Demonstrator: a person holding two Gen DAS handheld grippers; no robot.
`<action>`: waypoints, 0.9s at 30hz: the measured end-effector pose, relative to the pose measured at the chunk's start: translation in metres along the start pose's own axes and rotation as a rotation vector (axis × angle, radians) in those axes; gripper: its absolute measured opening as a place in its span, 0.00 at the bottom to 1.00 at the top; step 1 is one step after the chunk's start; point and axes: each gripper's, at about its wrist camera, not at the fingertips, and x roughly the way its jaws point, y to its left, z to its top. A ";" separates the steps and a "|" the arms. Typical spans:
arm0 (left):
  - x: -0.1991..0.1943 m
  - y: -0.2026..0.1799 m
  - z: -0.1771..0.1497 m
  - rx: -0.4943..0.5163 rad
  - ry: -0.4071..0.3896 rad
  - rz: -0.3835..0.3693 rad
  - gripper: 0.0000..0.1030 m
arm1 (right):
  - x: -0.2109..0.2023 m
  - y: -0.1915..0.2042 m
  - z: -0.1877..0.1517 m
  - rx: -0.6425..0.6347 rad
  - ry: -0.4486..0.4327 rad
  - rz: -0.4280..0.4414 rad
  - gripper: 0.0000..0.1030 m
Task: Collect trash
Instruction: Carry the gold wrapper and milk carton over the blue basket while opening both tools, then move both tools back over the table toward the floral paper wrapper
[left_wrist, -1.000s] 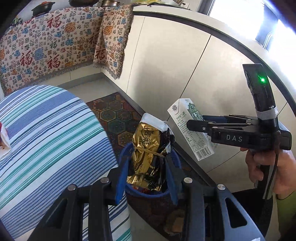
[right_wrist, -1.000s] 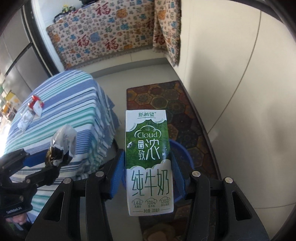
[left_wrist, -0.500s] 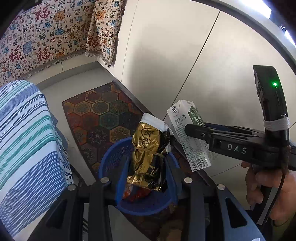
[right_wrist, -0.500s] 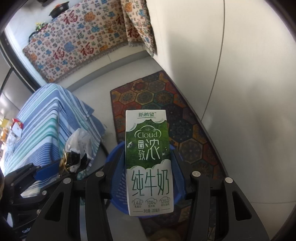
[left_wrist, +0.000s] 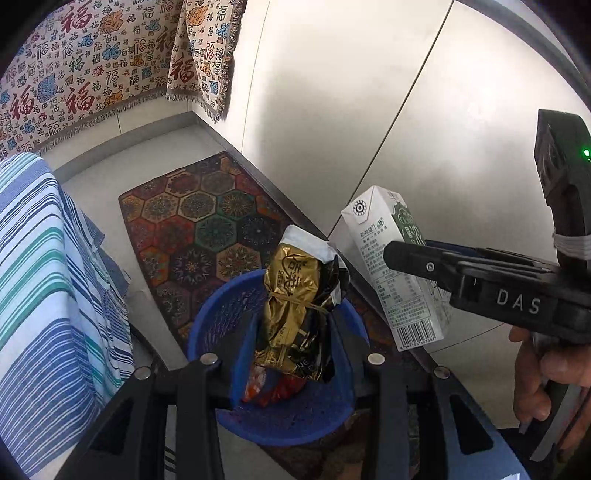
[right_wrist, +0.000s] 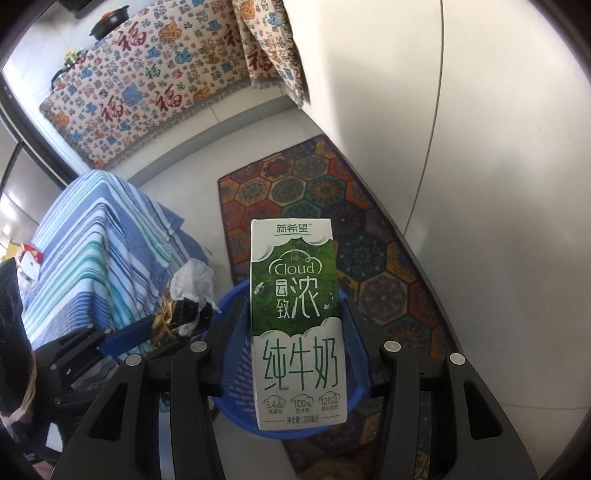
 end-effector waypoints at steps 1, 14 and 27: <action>0.002 0.001 0.002 -0.010 0.001 0.000 0.42 | 0.002 0.000 0.000 0.006 0.005 0.001 0.52; -0.005 0.006 0.002 -0.066 0.011 -0.003 0.50 | -0.008 -0.002 0.004 0.034 -0.037 0.020 0.66; -0.141 0.057 -0.076 -0.100 -0.105 0.138 0.52 | -0.032 0.080 -0.021 -0.220 -0.166 -0.014 0.70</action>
